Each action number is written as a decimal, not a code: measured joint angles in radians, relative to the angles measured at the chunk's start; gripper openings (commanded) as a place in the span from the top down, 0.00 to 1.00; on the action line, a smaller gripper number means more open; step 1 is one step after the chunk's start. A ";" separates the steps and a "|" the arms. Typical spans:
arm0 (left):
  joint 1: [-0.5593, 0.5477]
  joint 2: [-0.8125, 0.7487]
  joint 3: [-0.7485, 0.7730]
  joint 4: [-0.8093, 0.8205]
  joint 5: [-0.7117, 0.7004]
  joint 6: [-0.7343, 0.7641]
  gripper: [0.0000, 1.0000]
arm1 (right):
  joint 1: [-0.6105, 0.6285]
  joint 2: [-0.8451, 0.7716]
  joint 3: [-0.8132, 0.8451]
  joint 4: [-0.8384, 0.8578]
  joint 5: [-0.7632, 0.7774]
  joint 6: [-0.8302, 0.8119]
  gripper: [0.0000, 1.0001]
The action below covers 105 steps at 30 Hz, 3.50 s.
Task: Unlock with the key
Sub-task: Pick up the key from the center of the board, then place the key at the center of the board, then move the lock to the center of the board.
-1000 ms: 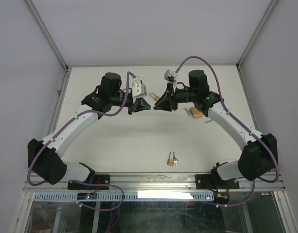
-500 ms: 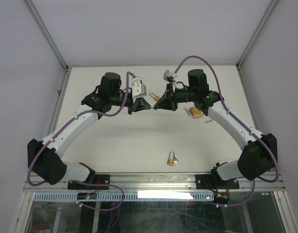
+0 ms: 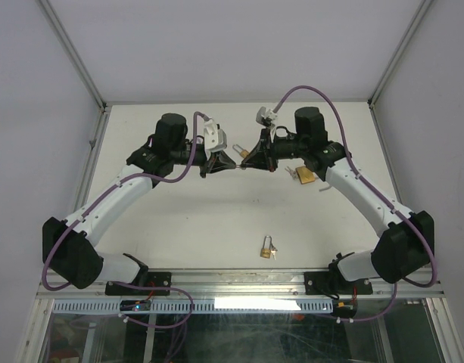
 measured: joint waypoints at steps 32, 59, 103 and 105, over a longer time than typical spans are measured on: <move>0.029 -0.032 -0.063 0.134 0.051 -0.114 0.51 | -0.006 -0.010 0.000 0.002 0.036 -0.001 1.00; 0.027 0.047 -0.114 0.304 0.062 -0.047 0.05 | -0.015 -0.010 -0.008 0.009 0.083 0.007 1.00; 0.203 0.043 -0.181 0.416 -0.045 -0.347 0.01 | -0.058 0.813 0.684 -0.303 0.666 0.068 0.06; 0.213 0.042 -0.185 0.419 -0.048 -0.353 0.01 | -0.042 0.905 0.789 -0.341 0.714 0.052 0.06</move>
